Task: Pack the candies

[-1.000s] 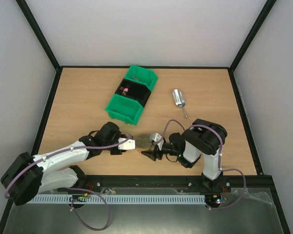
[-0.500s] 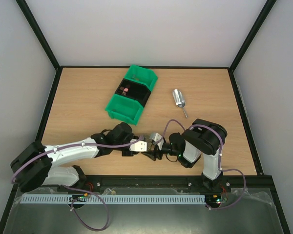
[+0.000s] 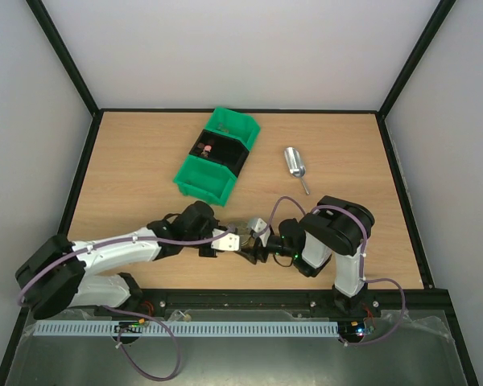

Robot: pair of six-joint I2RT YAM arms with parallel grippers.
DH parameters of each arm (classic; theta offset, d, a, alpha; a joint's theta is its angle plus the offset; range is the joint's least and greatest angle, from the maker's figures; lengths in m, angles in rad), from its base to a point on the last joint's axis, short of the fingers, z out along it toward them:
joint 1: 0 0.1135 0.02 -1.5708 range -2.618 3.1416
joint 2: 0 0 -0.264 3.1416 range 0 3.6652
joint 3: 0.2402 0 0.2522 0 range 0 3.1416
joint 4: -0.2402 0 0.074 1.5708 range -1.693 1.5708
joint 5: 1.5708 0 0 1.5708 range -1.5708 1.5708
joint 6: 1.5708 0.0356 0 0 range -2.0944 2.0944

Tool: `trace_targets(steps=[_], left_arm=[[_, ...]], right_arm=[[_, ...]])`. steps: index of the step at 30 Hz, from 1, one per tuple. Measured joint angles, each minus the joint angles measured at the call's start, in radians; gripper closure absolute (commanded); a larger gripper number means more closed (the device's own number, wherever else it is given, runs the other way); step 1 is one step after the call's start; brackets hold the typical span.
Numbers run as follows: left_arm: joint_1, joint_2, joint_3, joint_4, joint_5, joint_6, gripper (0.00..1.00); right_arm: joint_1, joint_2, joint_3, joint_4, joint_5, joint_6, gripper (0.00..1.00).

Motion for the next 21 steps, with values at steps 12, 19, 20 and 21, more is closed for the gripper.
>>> trace_targets(steps=[12, 19, 20, 21], left_arm=[[0.148, -0.079, -0.072, -0.023, -0.048, 0.102, 0.71], [0.028, -0.137, -0.039, -0.09, -0.044, -0.005, 0.66], [0.007, -0.112, -0.022, -0.082, -0.042, -0.032, 0.65], [-0.006, -0.09, -0.011, -0.071, -0.04, -0.05, 0.64]], right_arm=[[0.001, 0.0, -0.008, 0.011, 0.005, 0.006, 0.71], [0.002, 0.009, -0.005, 0.019, -0.013, 0.013, 0.71], [0.002, 0.011, -0.003, 0.02, -0.013, 0.013, 0.71], [0.002, 0.011, -0.003, 0.021, -0.014, 0.013, 0.71]])
